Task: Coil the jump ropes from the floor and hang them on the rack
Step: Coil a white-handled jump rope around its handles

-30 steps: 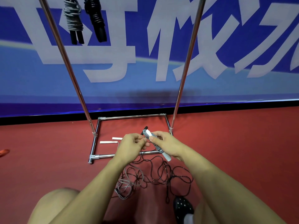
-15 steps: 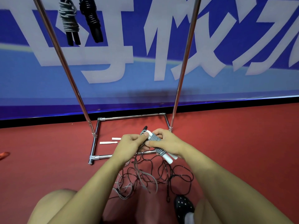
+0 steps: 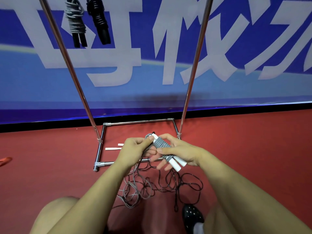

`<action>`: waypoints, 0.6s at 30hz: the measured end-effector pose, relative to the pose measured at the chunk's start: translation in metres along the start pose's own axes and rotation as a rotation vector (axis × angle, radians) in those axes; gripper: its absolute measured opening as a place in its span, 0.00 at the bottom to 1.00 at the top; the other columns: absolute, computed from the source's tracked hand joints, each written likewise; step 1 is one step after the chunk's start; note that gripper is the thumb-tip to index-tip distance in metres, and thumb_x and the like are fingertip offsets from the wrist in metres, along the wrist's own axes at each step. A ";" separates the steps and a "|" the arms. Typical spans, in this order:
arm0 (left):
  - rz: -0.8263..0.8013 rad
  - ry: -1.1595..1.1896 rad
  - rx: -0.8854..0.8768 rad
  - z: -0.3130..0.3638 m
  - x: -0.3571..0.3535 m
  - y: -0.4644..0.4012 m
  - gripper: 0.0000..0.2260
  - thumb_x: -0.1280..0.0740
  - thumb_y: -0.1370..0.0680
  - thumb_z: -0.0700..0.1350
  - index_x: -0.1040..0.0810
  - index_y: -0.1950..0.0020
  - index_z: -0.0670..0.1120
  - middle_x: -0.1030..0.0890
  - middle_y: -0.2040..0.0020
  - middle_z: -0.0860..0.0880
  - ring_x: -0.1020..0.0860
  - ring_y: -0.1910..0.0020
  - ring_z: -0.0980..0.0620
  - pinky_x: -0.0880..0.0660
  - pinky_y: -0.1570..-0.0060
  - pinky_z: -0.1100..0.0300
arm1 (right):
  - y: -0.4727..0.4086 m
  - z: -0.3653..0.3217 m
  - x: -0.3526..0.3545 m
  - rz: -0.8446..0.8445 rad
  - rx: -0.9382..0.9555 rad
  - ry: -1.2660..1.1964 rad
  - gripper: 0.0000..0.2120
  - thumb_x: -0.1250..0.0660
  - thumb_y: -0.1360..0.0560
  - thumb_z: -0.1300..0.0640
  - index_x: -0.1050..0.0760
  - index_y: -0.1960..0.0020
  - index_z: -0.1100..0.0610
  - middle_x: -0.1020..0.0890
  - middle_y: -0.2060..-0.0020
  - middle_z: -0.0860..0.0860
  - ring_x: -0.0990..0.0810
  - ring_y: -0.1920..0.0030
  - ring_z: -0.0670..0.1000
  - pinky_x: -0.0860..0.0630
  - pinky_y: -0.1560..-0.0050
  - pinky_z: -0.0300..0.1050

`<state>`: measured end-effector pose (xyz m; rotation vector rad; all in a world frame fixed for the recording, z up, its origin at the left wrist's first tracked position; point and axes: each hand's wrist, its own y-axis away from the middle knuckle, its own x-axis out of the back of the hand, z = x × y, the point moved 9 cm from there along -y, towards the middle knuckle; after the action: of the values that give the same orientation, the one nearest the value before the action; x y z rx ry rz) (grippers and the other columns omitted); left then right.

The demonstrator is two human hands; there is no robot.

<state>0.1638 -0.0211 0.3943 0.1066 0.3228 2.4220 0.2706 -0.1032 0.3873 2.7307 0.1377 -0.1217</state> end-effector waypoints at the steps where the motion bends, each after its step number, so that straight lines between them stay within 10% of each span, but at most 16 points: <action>1: -0.009 0.025 0.029 -0.003 -0.001 0.001 0.17 0.32 0.18 0.50 0.15 0.50 0.35 0.14 0.56 0.38 0.16 0.63 0.51 0.19 0.61 0.63 | -0.001 -0.001 0.000 0.012 0.020 0.037 0.21 0.33 0.18 0.58 0.36 0.28 0.56 0.15 0.47 0.64 0.13 0.59 0.61 0.17 0.62 0.47; 8: -0.193 -0.025 0.364 -0.028 -0.014 0.014 0.31 0.41 0.20 0.68 0.17 0.52 0.39 0.17 0.63 0.45 0.23 0.71 0.51 0.25 0.70 0.63 | -0.004 -0.009 0.012 0.158 0.138 0.040 0.21 0.29 0.21 0.64 0.26 0.31 0.51 0.15 0.57 0.57 0.15 0.54 0.58 0.15 0.51 0.58; 18: -0.066 0.039 0.241 -0.036 -0.006 -0.006 0.10 0.37 0.16 0.43 0.17 0.47 0.41 0.18 0.63 0.48 0.30 0.74 0.56 0.33 0.71 0.65 | -0.007 -0.004 0.035 0.316 0.106 0.013 0.20 0.27 0.22 0.60 0.27 0.34 0.48 0.17 0.59 0.56 0.24 0.65 0.49 0.29 0.68 0.43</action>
<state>0.1660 -0.0277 0.3577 0.1527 0.6261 2.3134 0.3053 -0.0925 0.3849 2.8171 -0.3042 -0.0222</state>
